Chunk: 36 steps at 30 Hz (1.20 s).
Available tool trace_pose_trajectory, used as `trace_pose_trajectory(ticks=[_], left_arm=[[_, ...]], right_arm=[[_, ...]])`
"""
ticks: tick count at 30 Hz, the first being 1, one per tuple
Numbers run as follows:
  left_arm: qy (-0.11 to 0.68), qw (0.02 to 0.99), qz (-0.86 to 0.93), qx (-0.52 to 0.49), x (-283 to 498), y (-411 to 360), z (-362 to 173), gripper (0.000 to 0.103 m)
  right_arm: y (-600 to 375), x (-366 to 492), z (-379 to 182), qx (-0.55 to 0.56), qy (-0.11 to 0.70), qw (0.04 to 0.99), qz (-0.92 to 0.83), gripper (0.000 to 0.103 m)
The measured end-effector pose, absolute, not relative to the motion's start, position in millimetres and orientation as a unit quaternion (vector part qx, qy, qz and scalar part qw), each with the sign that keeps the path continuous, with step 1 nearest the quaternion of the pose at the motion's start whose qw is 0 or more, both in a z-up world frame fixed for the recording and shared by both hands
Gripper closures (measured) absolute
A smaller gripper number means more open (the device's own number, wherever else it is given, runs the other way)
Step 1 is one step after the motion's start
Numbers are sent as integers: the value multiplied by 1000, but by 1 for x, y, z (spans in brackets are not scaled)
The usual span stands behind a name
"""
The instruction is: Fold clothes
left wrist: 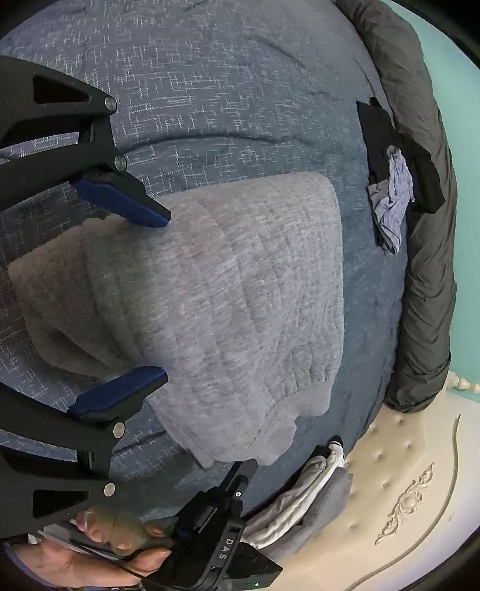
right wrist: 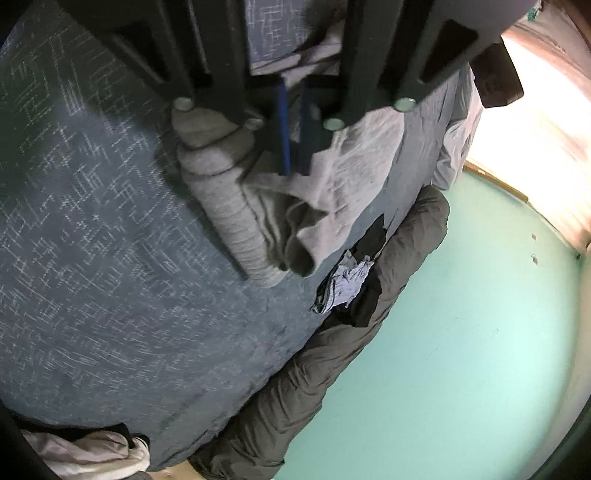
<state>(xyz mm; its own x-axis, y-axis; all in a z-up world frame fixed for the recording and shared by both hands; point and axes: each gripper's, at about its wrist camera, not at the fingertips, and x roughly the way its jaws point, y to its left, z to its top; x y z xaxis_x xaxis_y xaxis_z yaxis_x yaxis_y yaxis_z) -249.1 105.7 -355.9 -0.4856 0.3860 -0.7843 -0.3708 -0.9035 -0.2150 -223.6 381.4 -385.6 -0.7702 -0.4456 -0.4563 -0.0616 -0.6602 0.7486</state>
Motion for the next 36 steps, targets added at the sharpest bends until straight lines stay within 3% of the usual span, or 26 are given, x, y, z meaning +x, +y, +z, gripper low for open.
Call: trace_pose_trajectory(ticks=[7, 10, 11, 13, 14, 19, 20, 21, 22, 25, 33, 36], left_arm=[[4, 220, 863, -455, -246, 109, -349, 20], [16, 218, 865, -452, -244, 114, -347, 20], [22, 218, 865, -451, -243, 116, -346, 20], [33, 218, 865, -450, -240, 122, -346, 20], [36, 218, 865, -450, -240, 123, -347, 20], [38, 217, 865, -450, -241, 122, -346, 19], [43, 217, 866, -449, -240, 123, -346, 19], [48, 217, 866, -449, -239, 124, -346, 19], [53, 217, 866, -448, -238, 126, -345, 19], [58, 216, 865, -448, -236, 127, -346, 19], [64, 224, 863, -448, -230, 121, -342, 19], [49, 221, 866, -446, -229, 112, -336, 19]], right_arm=[[391, -216, -379, 293, -399, 105, -862, 103], [390, -220, -382, 306, -414, 114, -850, 98], [387, -221, -382, 314, -414, 117, -846, 90], [379, -224, -380, 318, -408, 123, -847, 48], [376, -225, -379, 320, -405, 125, -847, 44], [367, -233, -384, 336, -396, 119, -846, 45], [368, -233, -386, 335, -399, 117, -846, 49], [367, -234, -386, 334, -393, 112, -849, 65], [367, -235, -386, 333, -387, 108, -853, 73], [366, -238, -386, 333, -368, 101, -862, 87], [396, -220, -371, 276, -376, 43, -884, 92], [401, -228, -391, 310, -393, 40, -865, 92]])
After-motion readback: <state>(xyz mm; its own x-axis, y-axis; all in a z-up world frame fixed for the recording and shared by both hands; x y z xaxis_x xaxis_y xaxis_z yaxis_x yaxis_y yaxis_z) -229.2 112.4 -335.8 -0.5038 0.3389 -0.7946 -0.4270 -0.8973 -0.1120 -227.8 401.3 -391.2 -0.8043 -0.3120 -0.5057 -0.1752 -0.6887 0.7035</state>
